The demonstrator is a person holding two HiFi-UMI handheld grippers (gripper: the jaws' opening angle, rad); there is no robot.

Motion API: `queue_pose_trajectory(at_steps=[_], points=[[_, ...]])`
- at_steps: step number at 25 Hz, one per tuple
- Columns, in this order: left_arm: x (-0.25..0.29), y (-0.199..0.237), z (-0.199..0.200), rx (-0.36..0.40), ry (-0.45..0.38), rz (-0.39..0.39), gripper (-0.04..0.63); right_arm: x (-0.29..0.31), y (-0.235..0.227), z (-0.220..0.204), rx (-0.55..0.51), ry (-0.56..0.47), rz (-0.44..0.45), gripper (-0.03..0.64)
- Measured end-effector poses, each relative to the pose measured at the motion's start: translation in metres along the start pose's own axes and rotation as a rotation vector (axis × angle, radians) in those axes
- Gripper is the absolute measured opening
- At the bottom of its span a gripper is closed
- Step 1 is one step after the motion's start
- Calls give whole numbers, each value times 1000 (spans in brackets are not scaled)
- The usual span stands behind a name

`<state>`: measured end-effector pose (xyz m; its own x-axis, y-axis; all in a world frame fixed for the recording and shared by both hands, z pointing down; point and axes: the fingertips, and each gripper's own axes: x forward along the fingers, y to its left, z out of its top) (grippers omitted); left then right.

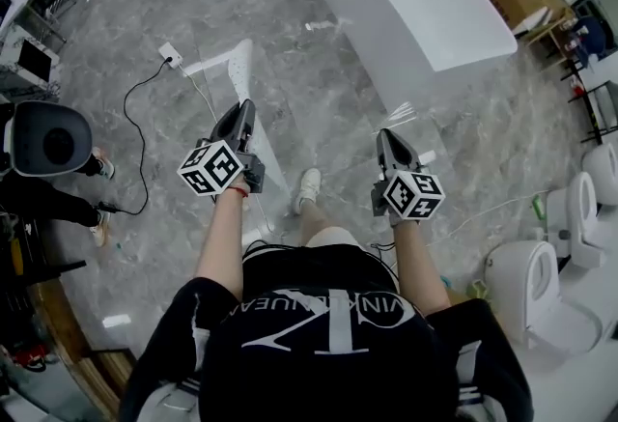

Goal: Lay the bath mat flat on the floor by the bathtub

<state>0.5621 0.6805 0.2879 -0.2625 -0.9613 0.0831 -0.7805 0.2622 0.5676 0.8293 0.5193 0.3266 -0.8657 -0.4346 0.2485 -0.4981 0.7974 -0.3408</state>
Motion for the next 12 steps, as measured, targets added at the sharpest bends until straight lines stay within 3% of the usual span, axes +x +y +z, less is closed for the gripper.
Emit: queue_pose_trajectory(at_steps=[12], points=[[135, 23, 31, 112, 72, 75, 34, 123, -42, 44, 44, 39, 9, 26]])
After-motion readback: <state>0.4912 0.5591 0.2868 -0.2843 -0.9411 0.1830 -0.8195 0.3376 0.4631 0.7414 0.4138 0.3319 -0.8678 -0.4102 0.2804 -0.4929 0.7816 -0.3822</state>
